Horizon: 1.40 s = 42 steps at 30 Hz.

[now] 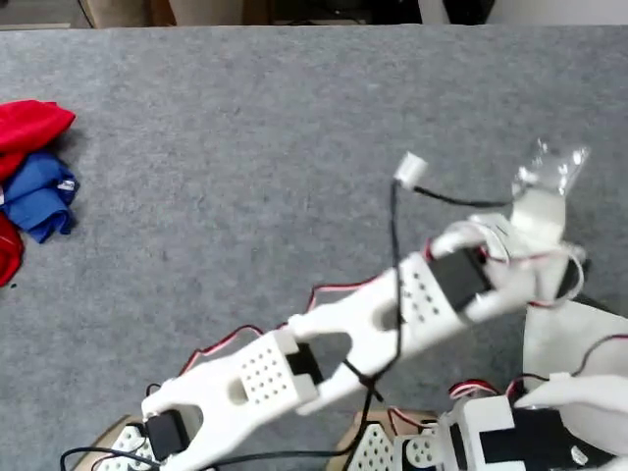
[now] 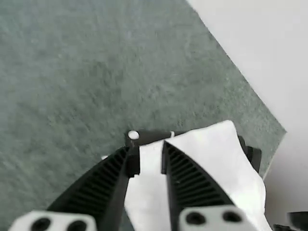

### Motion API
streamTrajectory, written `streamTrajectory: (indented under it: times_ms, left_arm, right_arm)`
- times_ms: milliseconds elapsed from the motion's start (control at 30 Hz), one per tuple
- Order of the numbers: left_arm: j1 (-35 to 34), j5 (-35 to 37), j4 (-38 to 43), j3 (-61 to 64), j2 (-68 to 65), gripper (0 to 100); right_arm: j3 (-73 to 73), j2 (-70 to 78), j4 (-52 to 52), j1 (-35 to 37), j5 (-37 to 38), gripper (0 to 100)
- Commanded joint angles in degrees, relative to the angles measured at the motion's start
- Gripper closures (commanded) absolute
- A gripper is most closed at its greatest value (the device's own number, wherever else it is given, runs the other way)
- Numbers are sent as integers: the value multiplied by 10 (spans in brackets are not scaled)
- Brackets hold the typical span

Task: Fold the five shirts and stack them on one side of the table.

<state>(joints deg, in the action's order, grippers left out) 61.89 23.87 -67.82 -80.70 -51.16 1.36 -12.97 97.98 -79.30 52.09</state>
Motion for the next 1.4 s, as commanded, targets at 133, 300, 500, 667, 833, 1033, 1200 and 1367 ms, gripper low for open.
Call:
streamTrajectory:
  times_ms: [133, 300, 500, 667, 833, 1033, 1200, 1367]
  left_arm:
    - [-104, -131, -189, -103, 44, 981]
    - [-273, -228, -272, -76, 29, 981]
    - [-513, -286, -331, -53, 26, 981]
    - [-702, -287, -331, -45, 26, 981]
    - [-878, -352, -331, -49, 26, 981]
    - [-1082, -404, -331, -45, 21, 888]
    - [-1233, -429, -331, -44, 20, 774]
    - [-1290, -513, -329, 10, -17, 768]
  right_arm:
    - [-29, -53, 42, 187, -25, 973]
    - [-5, -113, 41, 358, -40, 973]
    - [11, -177, 25, 616, -154, 971]
    - [10, -178, -39, 800, -269, 970]
    - [10, -166, -61, 930, -309, 969]
    - [7, -65, -56, 973, -310, 968]
    - [-19, 20, -56, 975, -359, 968]
    - [-103, 75, -56, 975, -361, 968]
